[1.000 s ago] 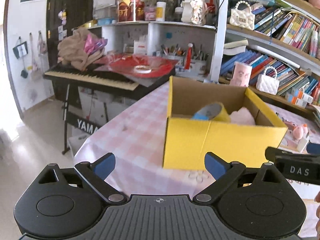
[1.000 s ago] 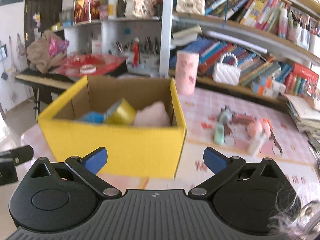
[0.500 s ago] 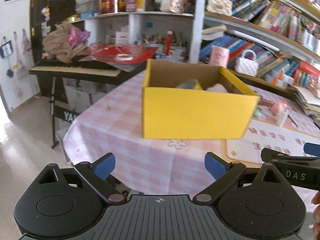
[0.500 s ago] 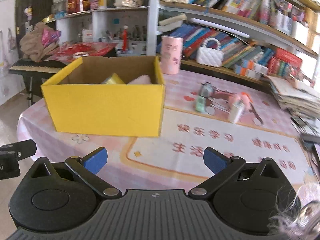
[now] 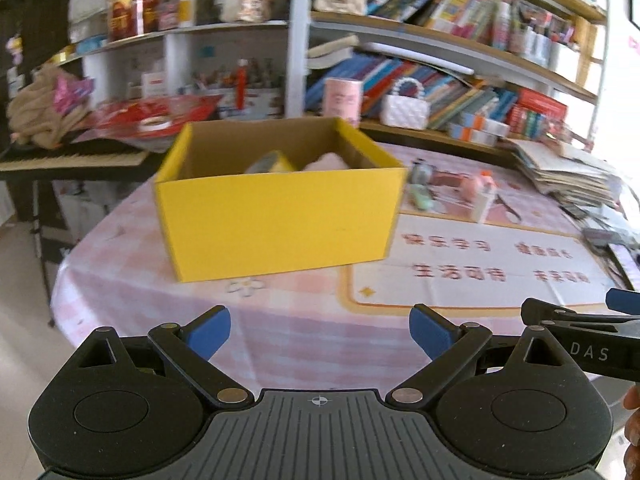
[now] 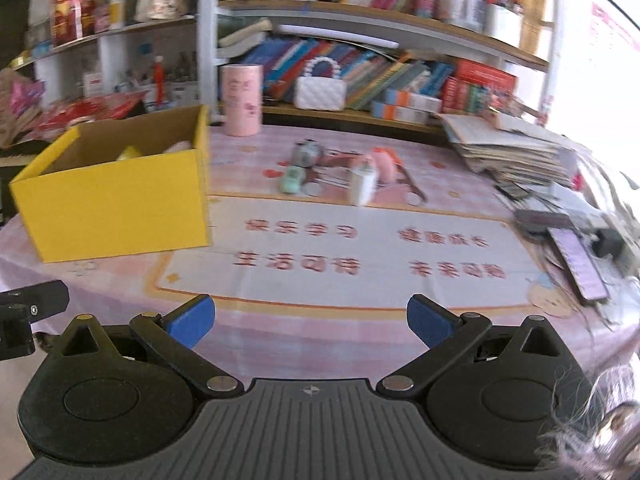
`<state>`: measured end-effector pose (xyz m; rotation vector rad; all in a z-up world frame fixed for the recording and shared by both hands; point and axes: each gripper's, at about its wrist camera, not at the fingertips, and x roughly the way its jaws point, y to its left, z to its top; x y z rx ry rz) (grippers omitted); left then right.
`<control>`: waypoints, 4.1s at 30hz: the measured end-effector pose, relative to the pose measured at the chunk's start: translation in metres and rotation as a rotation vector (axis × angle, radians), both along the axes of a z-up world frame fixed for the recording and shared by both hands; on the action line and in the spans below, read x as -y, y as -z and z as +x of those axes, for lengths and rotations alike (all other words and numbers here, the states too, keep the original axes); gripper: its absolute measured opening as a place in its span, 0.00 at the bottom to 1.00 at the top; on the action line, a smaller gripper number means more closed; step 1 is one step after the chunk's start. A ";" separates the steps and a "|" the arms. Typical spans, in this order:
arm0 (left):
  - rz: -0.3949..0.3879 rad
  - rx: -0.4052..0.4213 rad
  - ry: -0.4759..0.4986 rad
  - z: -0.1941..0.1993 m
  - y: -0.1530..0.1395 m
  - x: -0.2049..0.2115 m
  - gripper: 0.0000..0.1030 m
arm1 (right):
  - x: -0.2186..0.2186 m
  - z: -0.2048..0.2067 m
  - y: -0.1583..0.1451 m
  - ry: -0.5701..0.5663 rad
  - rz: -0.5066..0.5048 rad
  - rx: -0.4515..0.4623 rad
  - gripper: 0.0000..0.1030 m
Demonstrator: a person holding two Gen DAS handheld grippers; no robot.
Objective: Organize objects
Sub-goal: 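Move both open tools back toward the white plug charger and pink plush, then grasp the white plug charger with the left tool, then grasp the pink plush with the right tool while the left tool holds the charger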
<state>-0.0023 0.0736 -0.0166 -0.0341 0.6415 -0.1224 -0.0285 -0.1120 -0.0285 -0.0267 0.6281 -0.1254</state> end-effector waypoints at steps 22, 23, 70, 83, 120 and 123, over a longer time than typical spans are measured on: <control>-0.007 -0.036 0.158 0.044 0.008 0.073 0.95 | 0.068 0.008 0.008 0.171 -0.006 -0.049 1.00; -0.005 -0.040 0.156 0.047 0.008 0.076 0.95 | 0.071 0.011 0.008 0.167 -0.007 -0.051 1.00; 0.091 -0.087 0.210 0.258 0.048 0.279 0.58 | 0.254 0.178 -0.007 0.094 0.201 0.028 0.98; 0.100 -0.114 0.179 0.281 0.065 0.284 0.34 | 0.267 0.185 -0.003 0.063 0.183 0.003 0.98; -0.146 -0.138 -0.029 0.140 -0.006 0.127 0.34 | 0.176 0.335 0.060 -0.319 0.024 -0.083 0.78; -0.160 -0.123 -0.004 0.135 -0.006 0.123 0.34 | 0.169 0.308 0.048 -0.297 0.045 -0.059 0.78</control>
